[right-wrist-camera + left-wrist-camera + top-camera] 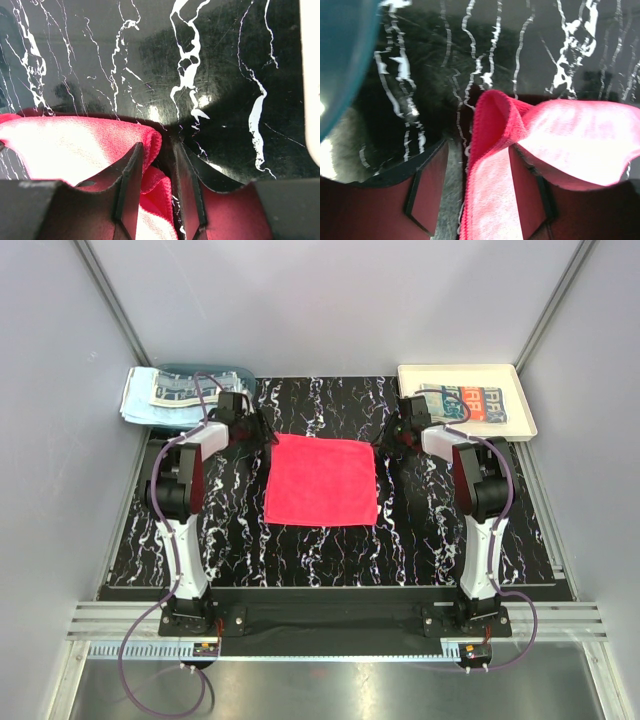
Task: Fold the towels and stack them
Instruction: Fold the towel
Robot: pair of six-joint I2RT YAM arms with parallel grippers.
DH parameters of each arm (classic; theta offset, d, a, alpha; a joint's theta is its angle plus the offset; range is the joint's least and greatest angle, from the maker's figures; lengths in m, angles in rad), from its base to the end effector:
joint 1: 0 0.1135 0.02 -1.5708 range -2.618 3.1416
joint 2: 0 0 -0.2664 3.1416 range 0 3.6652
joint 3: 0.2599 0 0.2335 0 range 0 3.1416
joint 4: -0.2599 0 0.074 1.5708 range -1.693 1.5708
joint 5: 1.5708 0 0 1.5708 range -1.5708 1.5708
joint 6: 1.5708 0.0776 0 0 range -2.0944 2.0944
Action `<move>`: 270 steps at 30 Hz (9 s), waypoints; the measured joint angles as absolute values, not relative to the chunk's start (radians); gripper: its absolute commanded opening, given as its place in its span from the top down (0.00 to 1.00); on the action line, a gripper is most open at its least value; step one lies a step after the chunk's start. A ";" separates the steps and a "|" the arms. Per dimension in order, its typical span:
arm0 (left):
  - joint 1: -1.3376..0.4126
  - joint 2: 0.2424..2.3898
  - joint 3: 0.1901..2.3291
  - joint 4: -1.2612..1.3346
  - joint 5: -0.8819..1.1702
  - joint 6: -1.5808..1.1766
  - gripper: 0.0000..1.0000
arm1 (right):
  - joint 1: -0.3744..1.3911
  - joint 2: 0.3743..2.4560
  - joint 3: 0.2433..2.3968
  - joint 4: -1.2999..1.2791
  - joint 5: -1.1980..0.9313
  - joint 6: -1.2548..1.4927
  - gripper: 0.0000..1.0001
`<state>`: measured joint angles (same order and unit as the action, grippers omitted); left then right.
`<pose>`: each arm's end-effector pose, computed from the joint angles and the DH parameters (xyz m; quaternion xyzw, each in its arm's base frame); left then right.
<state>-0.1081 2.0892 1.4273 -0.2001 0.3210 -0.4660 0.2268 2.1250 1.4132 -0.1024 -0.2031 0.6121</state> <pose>0.4576 -0.0743 0.1415 -0.1102 0.9209 -0.2407 0.2861 0.4576 0.1217 0.1290 0.1403 0.9146 0.2357 0.2972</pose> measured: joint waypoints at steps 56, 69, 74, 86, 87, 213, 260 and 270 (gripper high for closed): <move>-0.182 2.072 1.442 -0.149 0.149 -0.525 0.43 | 0.282 2.177 1.563 -0.292 -0.107 0.477 0.59; -0.186 2.119 1.467 -0.179 0.145 -0.532 0.50 | 0.303 2.206 1.610 -0.301 -0.096 0.471 0.65; -0.187 2.125 1.473 -0.178 0.145 -0.540 0.51 | 0.308 2.210 1.610 -0.302 -0.095 0.478 0.77; -0.187 2.131 1.482 -0.139 0.153 -0.559 0.51 | 0.308 2.225 1.625 -0.302 -0.089 0.479 0.88; -0.187 2.131 1.482 -0.131 0.154 -0.559 0.51 | 0.308 2.225 1.625 -0.302 -0.089 0.480 0.87; -0.499 1.298 0.659 -0.408 -0.171 -0.933 0.47 | 0.345 1.472 0.696 -0.192 -0.162 0.605 0.54; -0.527 1.307 0.616 -0.326 -0.133 -0.939 1.00 | 0.398 1.525 0.674 -0.094 -0.178 0.679 1.00; -0.308 1.321 0.982 -0.420 -0.102 -0.845 1.00 | 0.393 1.626 1.235 -0.346 -0.148 0.596 1.00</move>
<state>-0.3084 1.3212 0.9817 -0.4198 -0.1020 -0.8448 0.3927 1.6264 1.2354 -0.3462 -0.1478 0.5961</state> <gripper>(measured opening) 0.012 0.011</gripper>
